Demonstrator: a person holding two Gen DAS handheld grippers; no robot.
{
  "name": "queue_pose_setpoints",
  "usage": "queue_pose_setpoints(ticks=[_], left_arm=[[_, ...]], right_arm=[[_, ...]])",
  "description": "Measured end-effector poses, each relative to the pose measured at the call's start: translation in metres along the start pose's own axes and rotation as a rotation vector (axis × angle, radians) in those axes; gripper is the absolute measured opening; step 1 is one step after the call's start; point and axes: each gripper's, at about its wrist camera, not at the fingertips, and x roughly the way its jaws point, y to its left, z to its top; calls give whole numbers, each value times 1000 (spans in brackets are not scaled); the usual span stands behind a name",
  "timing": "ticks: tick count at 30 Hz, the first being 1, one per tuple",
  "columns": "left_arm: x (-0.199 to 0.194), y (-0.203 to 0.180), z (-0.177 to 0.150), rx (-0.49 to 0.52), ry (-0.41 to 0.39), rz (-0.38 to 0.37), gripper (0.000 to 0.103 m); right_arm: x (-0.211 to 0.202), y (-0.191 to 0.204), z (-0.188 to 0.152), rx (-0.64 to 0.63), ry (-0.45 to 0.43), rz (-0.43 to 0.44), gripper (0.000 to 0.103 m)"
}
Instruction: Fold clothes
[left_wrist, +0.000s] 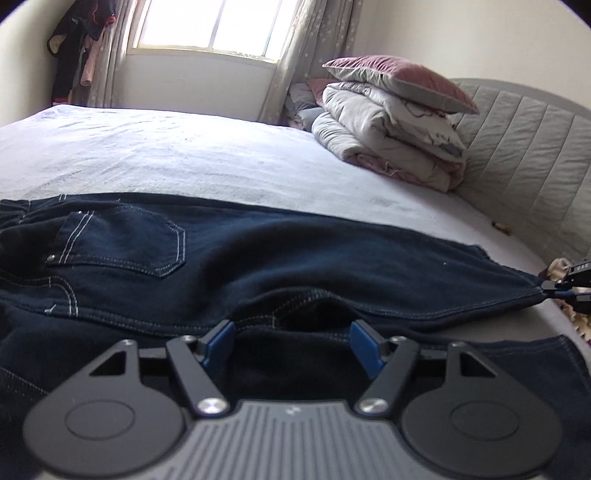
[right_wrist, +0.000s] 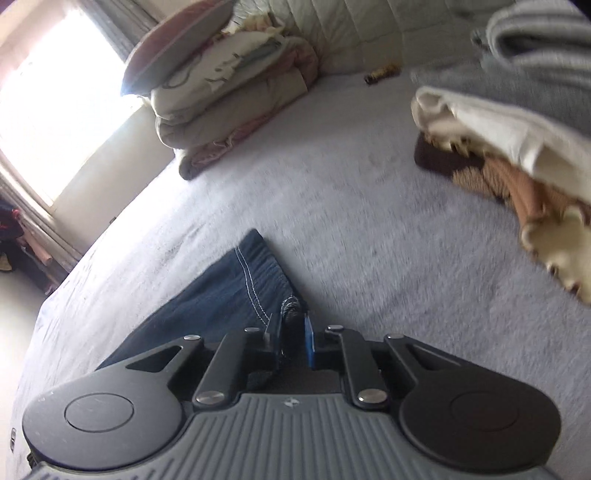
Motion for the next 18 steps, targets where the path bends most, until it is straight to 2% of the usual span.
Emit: queue_pose_setpoints(ticks=[2, 7, 9, 11, 13, 16, 18], left_arm=[[0, -1, 1, 12, 8, -10, 70], [8, 2, -7, 40, 53, -11, 71], [6, 2, -5, 33, 53, -15, 71], [3, 2, -1, 18, 48, -19, 71], [-2, 4, 4, 2, 31, -32, 71], [-9, 10, 12, -27, -17, -43, 72], [-5, 18, 16, -24, -33, -14, 72]], right_arm=[[-1, -1, 0, -16, -5, -14, 13], [24, -8, -17, -84, 66, -121, 14], [21, -2, -18, -126, 52, -134, 18], [17, 3, -20, -166, 32, -155, 27], [10, 9, -21, -200, 1, -185, 27], [-5, 24, -23, -239, -45, -147, 34], [-8, 42, -27, -279, -57, -101, 37]])
